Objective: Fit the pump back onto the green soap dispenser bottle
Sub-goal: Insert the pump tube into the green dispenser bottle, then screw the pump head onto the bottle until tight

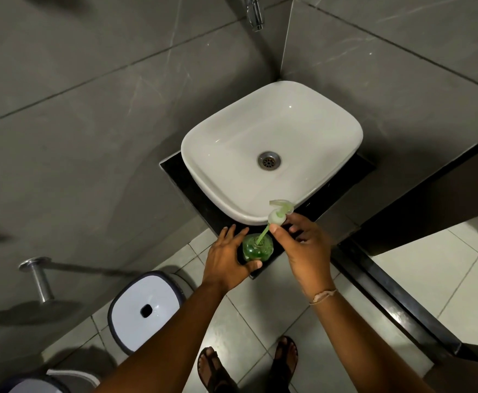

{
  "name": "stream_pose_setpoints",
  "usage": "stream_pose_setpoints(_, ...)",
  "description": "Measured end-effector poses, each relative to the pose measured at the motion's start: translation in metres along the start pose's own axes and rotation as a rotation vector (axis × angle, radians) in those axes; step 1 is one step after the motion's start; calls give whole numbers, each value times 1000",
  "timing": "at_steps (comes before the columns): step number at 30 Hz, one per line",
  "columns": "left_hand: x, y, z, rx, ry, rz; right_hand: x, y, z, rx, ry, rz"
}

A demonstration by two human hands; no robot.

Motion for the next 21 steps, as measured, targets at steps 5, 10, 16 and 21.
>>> stream_pose_setpoints(5, 1, 0, 0, 8, -12, 7, 10, 2, 6, -32, 128, -107)
stream_pose_setpoints(10, 5, 0, -3, 23, -12, 32, 18, 16, 21, -124, 237, -250)
stream_pose_setpoints(16, 9, 1, -7, 35, -27, 68, 38, 19, 28, -161, 324, -256)
stream_pose_setpoints(21, 10, 0, -8, 29, -32, 64, 40, 16, 28, -141, 372, -265)
Point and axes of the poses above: each hand's wrist, its own y-axis away from the middle knuckle, its own z-axis out of the palm, x = y × z, the point moved 10 cm from there along -y, towards the middle knuckle, and after that the axes turned 9 degrees about x, right-handed, at the moved point
